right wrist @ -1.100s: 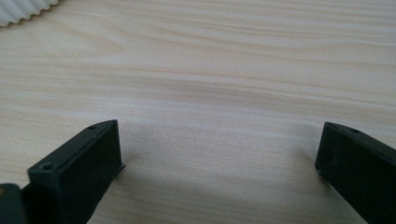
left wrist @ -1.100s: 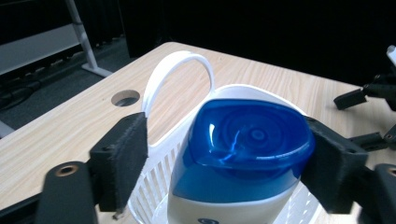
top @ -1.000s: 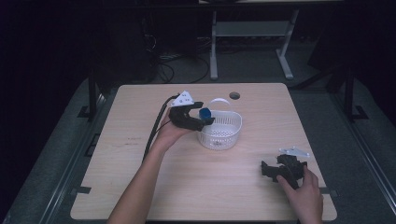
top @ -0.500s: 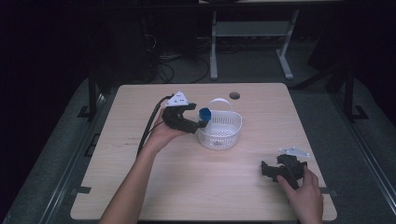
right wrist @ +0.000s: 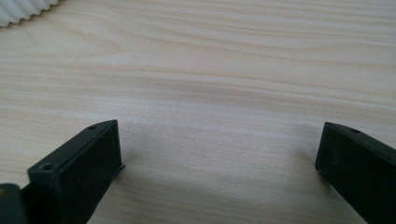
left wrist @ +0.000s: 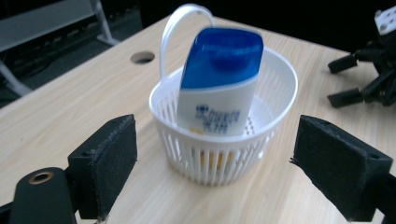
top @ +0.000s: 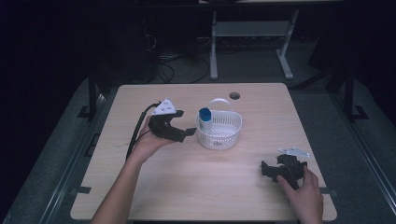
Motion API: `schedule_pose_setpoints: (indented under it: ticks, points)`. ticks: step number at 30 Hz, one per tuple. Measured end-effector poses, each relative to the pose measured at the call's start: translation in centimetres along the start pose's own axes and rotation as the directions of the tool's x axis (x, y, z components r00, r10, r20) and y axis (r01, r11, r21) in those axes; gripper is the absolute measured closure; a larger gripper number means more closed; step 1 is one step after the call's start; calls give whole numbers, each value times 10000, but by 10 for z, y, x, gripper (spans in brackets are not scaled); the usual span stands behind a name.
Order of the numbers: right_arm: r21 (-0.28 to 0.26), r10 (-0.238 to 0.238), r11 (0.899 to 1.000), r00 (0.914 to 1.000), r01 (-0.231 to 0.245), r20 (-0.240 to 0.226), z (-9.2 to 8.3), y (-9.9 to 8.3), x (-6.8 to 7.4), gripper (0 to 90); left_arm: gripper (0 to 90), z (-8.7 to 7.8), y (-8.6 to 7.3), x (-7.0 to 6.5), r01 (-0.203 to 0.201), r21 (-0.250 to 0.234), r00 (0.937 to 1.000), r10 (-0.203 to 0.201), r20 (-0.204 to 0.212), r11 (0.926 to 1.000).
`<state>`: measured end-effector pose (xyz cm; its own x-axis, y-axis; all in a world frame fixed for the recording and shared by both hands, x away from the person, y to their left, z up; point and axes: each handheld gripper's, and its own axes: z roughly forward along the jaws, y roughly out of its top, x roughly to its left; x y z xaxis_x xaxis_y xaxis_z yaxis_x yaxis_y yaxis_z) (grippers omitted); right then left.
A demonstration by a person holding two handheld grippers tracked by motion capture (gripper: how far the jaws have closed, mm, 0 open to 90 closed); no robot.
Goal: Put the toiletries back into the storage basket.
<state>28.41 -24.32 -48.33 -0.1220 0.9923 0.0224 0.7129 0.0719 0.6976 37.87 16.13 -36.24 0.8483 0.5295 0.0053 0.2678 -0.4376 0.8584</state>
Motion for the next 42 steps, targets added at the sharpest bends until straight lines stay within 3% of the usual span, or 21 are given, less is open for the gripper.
schedule_pose_setpoints:
  ticks: [13,24,35,42]
  points:
    - [4,-16,10000,10000,16,0,0,0,0,0,134,-28,-34,-5,110,617,9992,-86,-390,9980]
    - [2,2,10000,10000,-2,-2,0,0,0,0,135,-50,-62,-11,387,745,9975,-341,-623,9965]
    - [2,4,10000,10000,-4,-1,0,0,0,0,136,-62,-98,-16,817,1226,9935,-710,-893,9891]
    - [2,4,10000,10000,-4,-2,0,0,0,0,136,-74,-112,-17,954,1455,9898,-783,-1194,9848]
